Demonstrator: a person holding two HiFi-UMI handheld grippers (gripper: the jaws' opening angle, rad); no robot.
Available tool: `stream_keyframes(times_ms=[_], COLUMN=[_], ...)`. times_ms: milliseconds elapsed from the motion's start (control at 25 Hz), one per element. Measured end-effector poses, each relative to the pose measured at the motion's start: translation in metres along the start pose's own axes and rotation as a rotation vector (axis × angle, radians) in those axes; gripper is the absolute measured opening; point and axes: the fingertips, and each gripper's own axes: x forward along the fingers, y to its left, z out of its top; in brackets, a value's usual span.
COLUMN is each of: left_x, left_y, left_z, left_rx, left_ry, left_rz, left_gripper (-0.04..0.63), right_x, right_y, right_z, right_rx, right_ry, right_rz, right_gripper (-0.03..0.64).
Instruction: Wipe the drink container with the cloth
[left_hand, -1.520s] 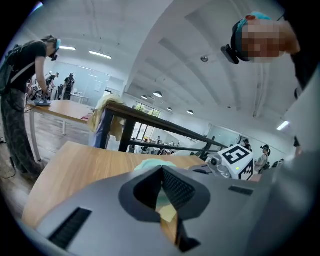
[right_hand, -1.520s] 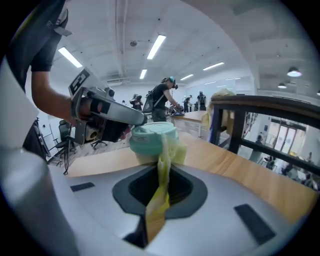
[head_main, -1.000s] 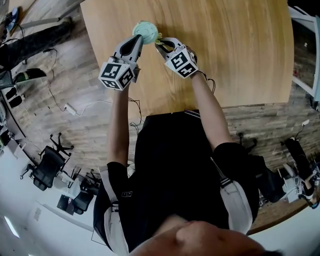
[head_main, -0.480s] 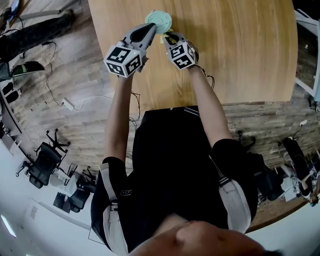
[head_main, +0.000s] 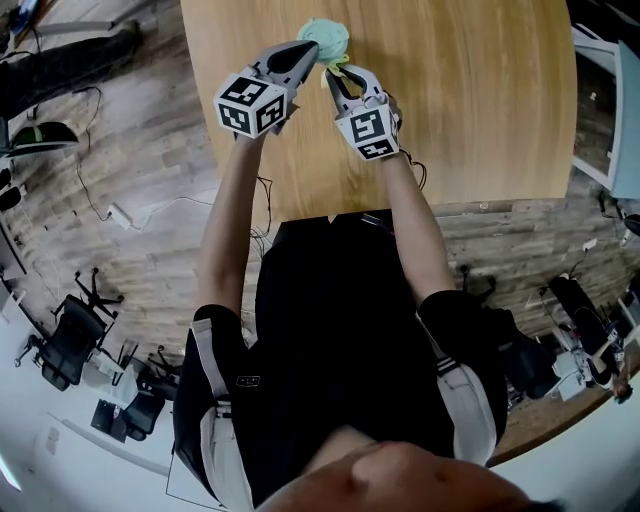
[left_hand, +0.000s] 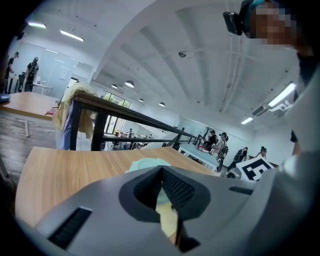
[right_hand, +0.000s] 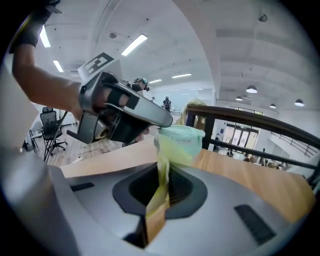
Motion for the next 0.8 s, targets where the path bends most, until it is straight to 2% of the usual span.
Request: stream_keyframes(times_ms=[280, 520, 800], left_x=[-0.001, -0.002, -0.021], left_y=[0.002, -0.001, 0.007], left_z=[0.0, 0.003, -0.001], left_rx=[-0.02, 0.011, -0.03], left_ry=[-0.007, -0.018, -0.096], left_rz=[-0.048, -0.039, 0.013], left_gripper=[0.023, 0.023, 0.023], right_x=[0.004, 0.02, 0.039], right_y=[0.007, 0.009, 0.013], right_z=[-0.001, -0.019, -0.043], right_rx=[0.012, 0.027, 0.066], right_ry=[-0.02, 0.028, 0.075], right_rz=[-0.001, 0.021, 0.016], right_gripper=[0.043, 0.043, 0.043])
